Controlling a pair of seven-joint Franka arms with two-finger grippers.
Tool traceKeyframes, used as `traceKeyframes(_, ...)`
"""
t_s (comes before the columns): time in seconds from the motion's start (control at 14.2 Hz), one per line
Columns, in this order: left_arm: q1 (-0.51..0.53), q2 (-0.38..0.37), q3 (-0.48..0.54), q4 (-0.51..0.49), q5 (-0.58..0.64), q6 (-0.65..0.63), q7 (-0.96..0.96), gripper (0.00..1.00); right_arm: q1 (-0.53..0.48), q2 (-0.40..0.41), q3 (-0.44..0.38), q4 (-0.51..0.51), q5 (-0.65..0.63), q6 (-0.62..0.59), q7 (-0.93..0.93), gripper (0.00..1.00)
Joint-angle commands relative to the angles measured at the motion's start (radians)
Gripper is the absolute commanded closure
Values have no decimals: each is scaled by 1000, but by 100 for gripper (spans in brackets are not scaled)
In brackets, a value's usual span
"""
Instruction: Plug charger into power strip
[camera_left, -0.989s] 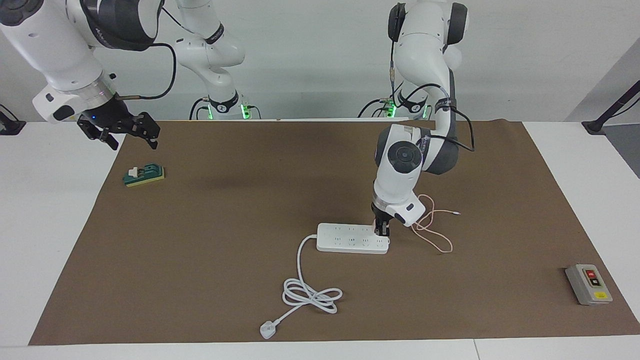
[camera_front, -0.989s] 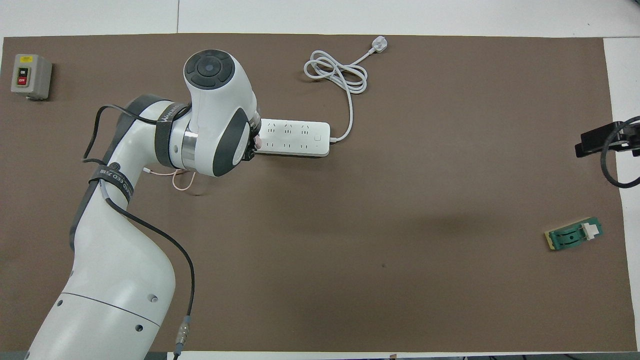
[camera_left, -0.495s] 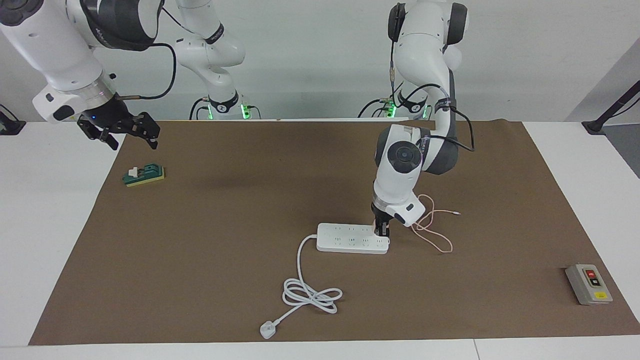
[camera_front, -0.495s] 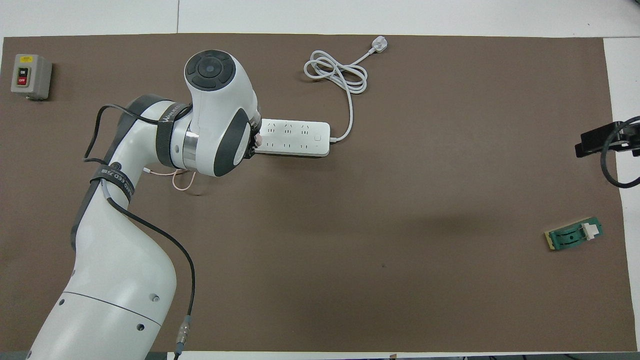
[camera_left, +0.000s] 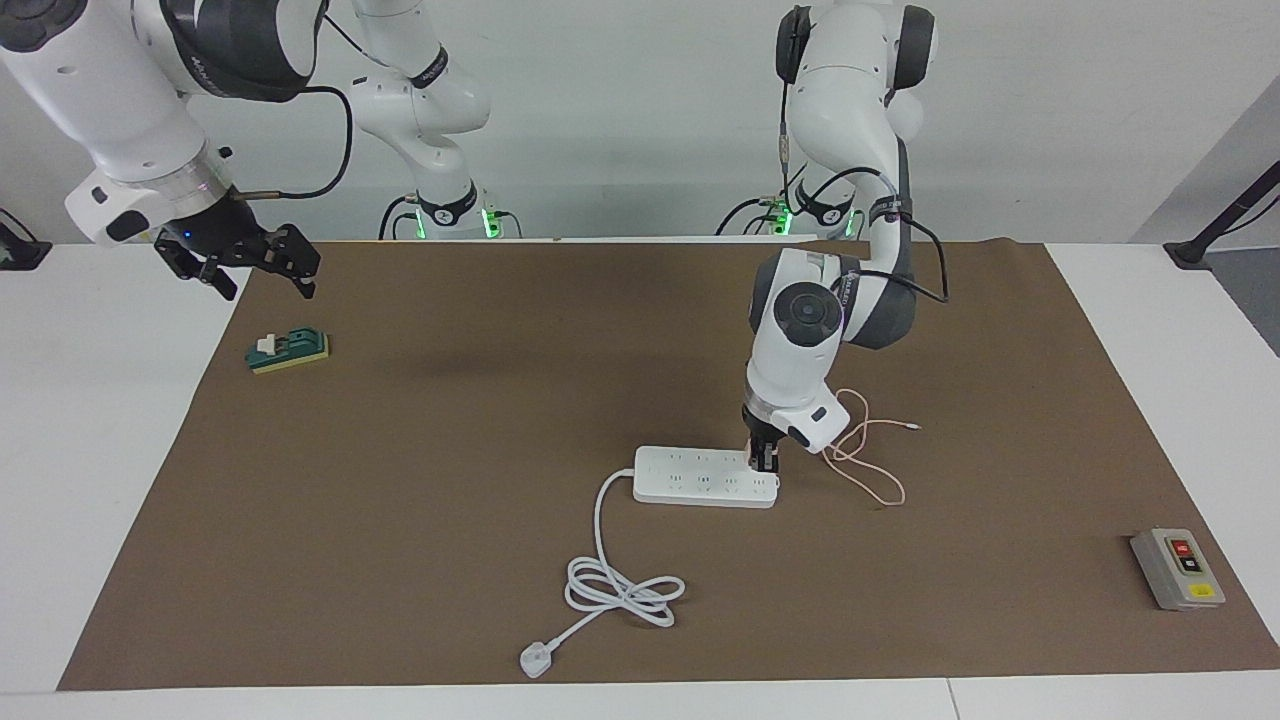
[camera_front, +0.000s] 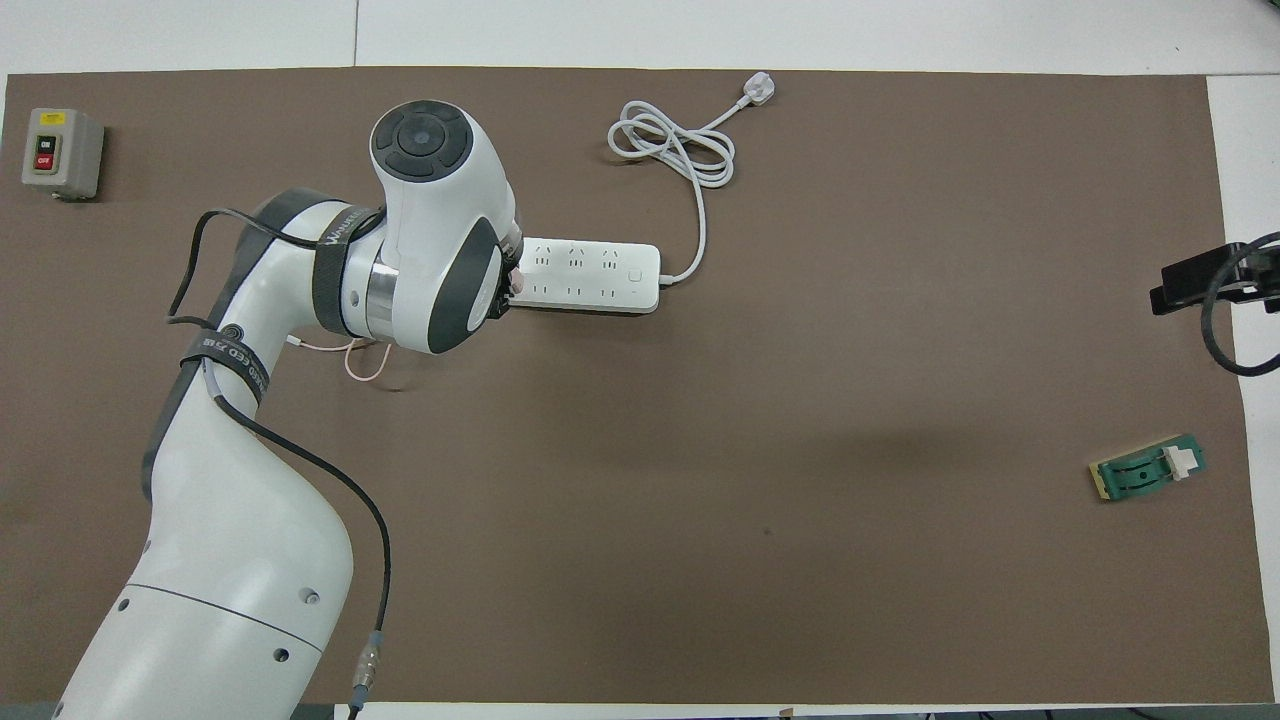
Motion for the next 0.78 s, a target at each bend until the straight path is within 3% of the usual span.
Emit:
traceKeyframes(0.0,-12,43,10,-53,5,7,30,100,-13,-4,6,9,0,-20,-14,0)
traceKeyframes(0.71,-10,39,10,-80,5,22,30,100,-13,-3,6,9,0,-20,-14,0)
